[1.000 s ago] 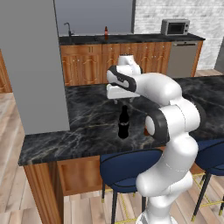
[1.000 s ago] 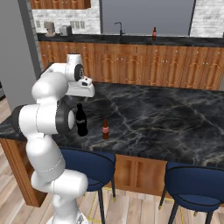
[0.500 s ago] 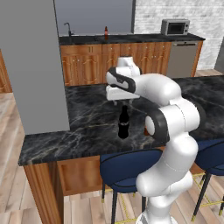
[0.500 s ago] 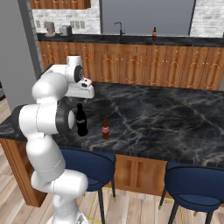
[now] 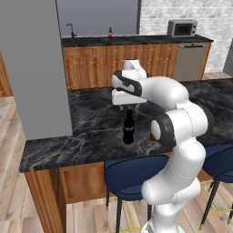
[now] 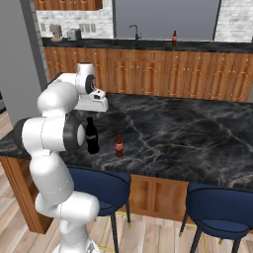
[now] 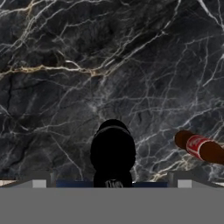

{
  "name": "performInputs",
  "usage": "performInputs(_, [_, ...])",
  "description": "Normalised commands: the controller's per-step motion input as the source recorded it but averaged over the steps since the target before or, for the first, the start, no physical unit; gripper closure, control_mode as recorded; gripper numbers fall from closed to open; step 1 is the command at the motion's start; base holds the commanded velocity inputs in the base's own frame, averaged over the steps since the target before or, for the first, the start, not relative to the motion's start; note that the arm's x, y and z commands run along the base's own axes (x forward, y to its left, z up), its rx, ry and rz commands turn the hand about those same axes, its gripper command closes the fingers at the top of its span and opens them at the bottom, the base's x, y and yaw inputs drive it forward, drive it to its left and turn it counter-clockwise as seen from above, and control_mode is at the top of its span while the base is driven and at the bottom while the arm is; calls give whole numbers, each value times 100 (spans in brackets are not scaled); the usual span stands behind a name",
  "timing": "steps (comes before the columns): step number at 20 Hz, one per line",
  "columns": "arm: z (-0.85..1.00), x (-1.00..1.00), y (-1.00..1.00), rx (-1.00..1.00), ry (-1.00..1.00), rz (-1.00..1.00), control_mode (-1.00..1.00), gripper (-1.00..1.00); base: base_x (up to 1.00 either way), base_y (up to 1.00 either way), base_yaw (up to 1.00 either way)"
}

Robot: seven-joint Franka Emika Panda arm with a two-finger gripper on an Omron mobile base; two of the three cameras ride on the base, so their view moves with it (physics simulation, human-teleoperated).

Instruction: Place the large bottle from the dining counter next to the other large bottle outside the sink, and place the small bottle from the dining counter next to the other small bottle inside the sink.

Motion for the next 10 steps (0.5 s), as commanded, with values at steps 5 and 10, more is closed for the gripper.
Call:
performInputs(5, [-3, 0, 0, 0, 0, 0, -100, -100, 0, 0, 0])
performInputs(10, [-13, 0, 0, 0, 0, 0, -100, -100, 0, 0, 0])
